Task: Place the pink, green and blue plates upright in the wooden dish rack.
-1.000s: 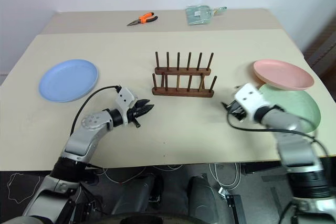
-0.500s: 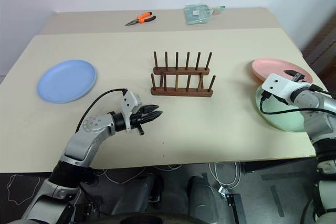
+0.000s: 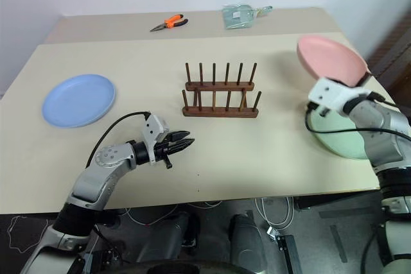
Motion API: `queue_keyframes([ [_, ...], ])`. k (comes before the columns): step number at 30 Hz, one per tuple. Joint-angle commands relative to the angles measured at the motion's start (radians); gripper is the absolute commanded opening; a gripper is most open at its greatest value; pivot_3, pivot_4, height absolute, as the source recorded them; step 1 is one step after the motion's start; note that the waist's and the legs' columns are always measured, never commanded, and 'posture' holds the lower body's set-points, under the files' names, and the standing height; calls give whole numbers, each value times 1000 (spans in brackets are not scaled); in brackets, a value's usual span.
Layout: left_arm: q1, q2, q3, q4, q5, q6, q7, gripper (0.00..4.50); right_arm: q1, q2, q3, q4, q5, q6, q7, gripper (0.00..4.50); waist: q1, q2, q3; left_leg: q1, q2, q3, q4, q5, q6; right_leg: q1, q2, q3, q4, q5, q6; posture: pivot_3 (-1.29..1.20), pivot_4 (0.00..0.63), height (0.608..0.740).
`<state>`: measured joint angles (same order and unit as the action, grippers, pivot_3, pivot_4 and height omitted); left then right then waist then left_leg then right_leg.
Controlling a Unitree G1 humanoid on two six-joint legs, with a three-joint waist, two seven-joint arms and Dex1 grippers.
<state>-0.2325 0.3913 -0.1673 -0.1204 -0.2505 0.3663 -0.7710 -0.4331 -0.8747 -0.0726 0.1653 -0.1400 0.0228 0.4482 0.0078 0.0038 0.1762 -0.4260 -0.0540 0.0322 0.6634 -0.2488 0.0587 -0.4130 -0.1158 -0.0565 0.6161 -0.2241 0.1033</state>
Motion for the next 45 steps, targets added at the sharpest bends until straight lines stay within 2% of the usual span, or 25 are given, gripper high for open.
queue_keyframes([
  [1,-24,-2,25,-5,-19,-23,-7,1202,-2,204,-184,-419,556,319,18,40,-1,0,0,0,1,-1,0,0,0,0,1,0,0,0,0,0,150,740],
  [5,-43,-14,21,5,-21,-32,-13,1202,33,351,-257,-617,824,543,-108,40,25,0,0,0,0,-3,0,-1,0,0,-1,-1,-1,0,0,0,150,740],
  [8,-45,-20,16,2,-19,-31,-12,1202,62,420,-265,-699,935,627,-198,40,33,0,0,-1,-3,-3,0,-4,0,-2,-3,0,-3,-1,-3,0,150,740],
  [15,-30,-18,9,-8,-13,-35,-21,1202,85,473,-237,-750,996,693,-297,40,29,1,0,-2,-3,-1,0,-3,3,-6,-2,3,-1,-1,-3,0,150,740],
  [25,-20,-11,13,-25,-20,-26,-24,1202,123,476,-201,-696,941,700,-343,40,28,1,0,-2,-3,-1,0,-2,3,-6,-2,3,-1,-2,-3,0,150,740],
  [28,-18,-14,9,-29,-20,-25,-24,1202,128,469,-183,-685,917,692,-335,1229,28,1,0,-2,-3,-1,0,-2,3,-6,-2,3,-1,-2,-3,0,150,740],
  [33,-15,-13,7,-33,-20,-25,-27,1202,110,434,-162,-684,800,625,-323,3703,29,1,0,-2,-3,-1,0,-2,3,-6,-2,2,-1,-2,-3,0,150,740],
  [35,-15,-14,7,-31,-20,-26,-29,1202,101,416,-189,-684,782,594,-301,3703,30,1,0,-2,-3,-1,0,-2,3,-6,-2,2,-1,-2,-3,0,150,740],
  [38,-16,-14,6,-27,-20,-28,-33,1202,76,402,-289,-669,834,570,-284,3703,30,1,1,-2,-3,-1,0,-2,3,-6,-2,2,-1,-2,-3,0,150,740],
  [42,-21,-17,8,-13,-21,-31,-38,1202,89,317,-445,-598,875,582,-246,3703,33,0,1,-2,-3,-1,0,-2,3,-4,-2,2,-2,-1,-2,0,150,740],
  [44,-27,-19,3,0,-19,-37,-43,1202,178,220,-457,-540,788,593,-198,3703,35,1,0,-2,-3,-1,0,-2,4,0,-2,2,-3,-1,-3,0,150,740],
  [45,-30,-21,0,6,-17,-40,-45,1202,241,167,-424,-522,715,577,-169,3703,33,0,0,-2,-3,-1,0,-3,4,0,-2,1,-3,-2,-3,0,150,740],
])
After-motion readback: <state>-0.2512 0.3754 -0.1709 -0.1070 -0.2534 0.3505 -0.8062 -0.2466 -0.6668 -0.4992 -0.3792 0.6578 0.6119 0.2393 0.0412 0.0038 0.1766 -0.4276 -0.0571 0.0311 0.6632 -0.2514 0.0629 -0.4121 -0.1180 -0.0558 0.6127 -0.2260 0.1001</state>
